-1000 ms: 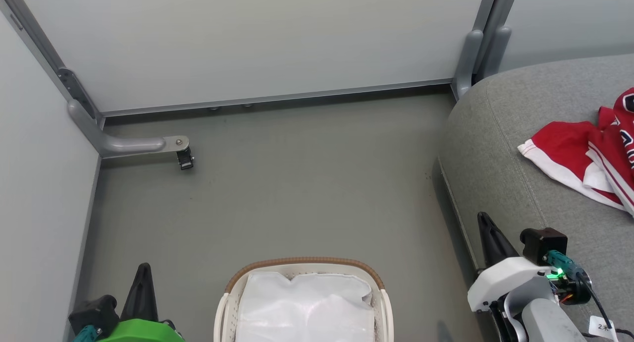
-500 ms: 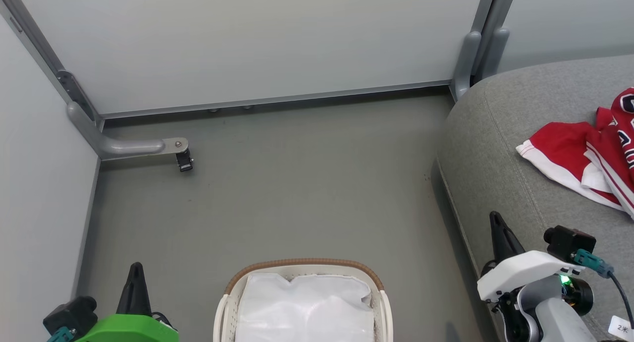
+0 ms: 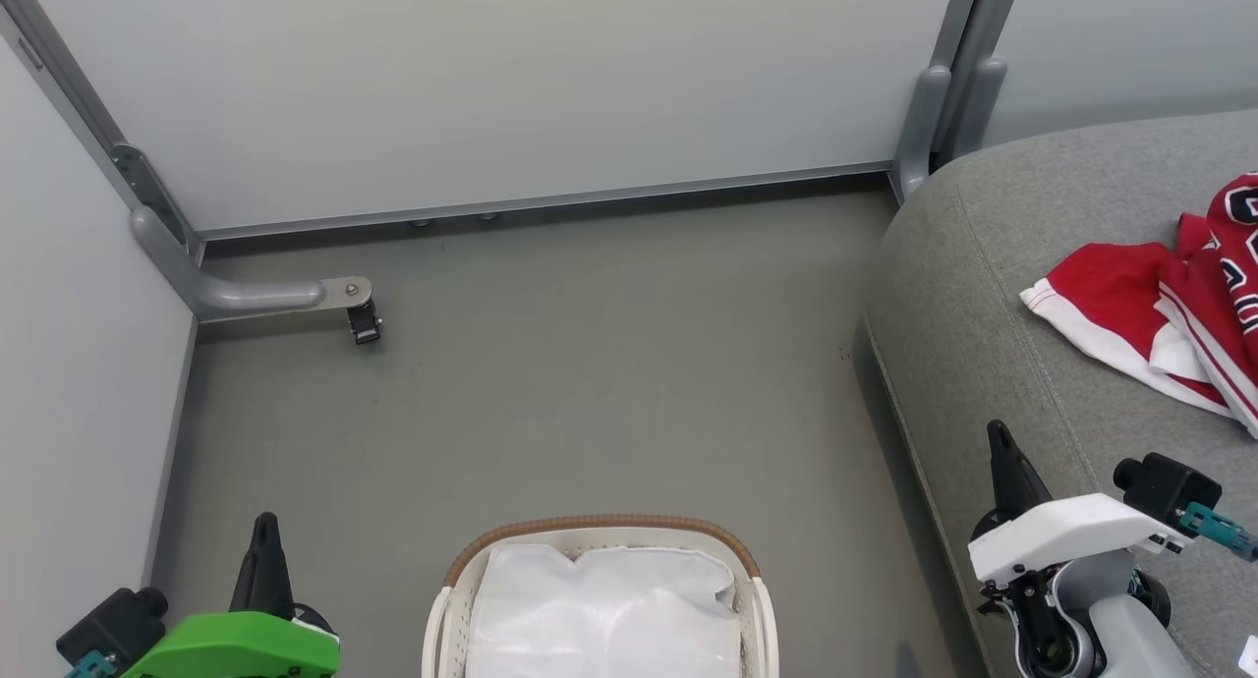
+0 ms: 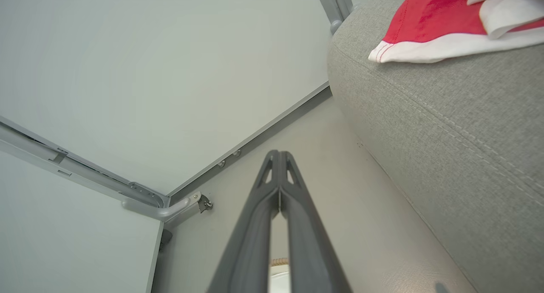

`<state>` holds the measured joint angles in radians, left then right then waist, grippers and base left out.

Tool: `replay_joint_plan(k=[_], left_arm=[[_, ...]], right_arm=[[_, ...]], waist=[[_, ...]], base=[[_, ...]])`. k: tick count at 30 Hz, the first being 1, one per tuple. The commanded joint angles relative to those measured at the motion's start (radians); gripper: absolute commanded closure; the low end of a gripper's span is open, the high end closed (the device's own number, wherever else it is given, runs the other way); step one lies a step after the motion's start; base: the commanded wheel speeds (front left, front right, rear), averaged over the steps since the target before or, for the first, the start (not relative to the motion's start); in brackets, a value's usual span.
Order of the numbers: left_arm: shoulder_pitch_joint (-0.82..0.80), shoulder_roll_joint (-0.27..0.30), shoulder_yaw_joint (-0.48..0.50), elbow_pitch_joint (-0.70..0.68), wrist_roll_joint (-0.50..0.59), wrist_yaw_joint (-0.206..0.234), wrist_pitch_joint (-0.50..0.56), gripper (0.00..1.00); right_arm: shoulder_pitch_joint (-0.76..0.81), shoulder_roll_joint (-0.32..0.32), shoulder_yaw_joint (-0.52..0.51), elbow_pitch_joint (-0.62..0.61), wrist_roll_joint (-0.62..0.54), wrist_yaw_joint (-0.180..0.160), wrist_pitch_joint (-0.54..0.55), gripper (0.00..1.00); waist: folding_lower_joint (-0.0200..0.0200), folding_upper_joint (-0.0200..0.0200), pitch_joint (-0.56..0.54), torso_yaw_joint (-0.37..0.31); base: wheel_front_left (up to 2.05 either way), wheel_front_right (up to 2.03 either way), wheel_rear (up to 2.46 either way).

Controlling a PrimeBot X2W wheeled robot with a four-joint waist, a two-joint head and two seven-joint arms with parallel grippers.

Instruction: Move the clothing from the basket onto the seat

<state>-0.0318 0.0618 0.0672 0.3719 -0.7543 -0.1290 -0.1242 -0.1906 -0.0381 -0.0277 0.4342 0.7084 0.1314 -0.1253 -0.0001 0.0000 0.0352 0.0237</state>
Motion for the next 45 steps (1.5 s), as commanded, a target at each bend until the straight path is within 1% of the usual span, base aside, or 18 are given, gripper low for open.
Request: replay_joint_plan(k=[1, 22, 45], left_arm=[[-0.031, 0.003, 0.006, -0.018, -0.037, -0.001, 0.008, 1.00], [-0.048, -0.001, 0.019, -0.053, -0.286, -0.001, 0.078, 1.00], [-0.063, -0.005, 0.031, -0.084, -0.514, -0.002, 0.143, 1.00]], right_arm=[[0.000, -0.006, -0.006, -0.022, 0.039, 0.000, 0.009, 1.00], [0.026, -0.009, -0.031, -0.075, 0.300, -0.001, 0.080, 1.00], [0.051, -0.012, -0.054, -0.122, 0.541, -0.001, 0.144, 1.00]], waist=[[0.0001, 0.0000, -0.001, 0.000], [0.0001, 0.0000, -0.008, -0.006], [0.0001, 0.0000, -0.016, -0.011]], base=[[0.00, 0.00, 0.00], [0.00, 0.00, 0.00], [0.00, 0.00, 0.00]])
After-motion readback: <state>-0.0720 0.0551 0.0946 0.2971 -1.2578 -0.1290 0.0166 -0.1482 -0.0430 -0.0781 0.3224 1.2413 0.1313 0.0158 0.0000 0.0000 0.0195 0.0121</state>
